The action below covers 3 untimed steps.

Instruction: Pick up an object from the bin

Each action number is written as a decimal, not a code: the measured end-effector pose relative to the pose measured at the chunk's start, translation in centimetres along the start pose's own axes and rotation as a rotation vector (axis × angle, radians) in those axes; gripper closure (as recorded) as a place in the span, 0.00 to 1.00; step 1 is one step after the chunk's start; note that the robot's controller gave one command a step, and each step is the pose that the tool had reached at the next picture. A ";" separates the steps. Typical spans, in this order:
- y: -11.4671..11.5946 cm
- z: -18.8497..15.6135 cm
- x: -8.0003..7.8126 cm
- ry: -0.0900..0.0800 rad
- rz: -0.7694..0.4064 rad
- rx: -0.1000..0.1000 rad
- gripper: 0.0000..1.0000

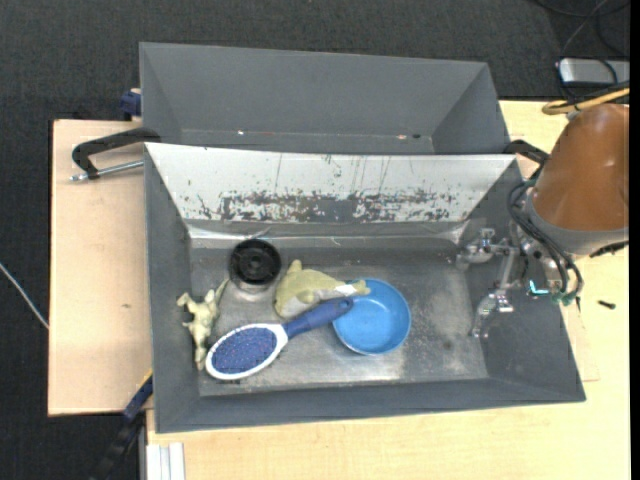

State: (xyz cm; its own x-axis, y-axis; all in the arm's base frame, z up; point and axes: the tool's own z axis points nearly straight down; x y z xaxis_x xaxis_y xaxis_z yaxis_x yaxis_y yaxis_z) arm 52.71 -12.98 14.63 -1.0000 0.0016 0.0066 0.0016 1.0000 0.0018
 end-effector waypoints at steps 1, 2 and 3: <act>8.2 -0.2 1.0 -0.005 0.093 -0.004 0.00; 10.8 6.9 -0.1 -0.001 0.164 -0.002 0.00; 10.6 6.4 -0.3 -0.009 0.167 -0.001 1.00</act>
Offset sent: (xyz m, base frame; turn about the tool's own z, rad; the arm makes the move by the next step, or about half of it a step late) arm -0.0105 0.0764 0.0015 0.0994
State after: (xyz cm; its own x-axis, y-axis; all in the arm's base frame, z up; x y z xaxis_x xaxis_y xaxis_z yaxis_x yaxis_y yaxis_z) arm 53.00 -2.36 8.23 -0.9858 0.1676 -0.0024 0.1676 0.9858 0.0022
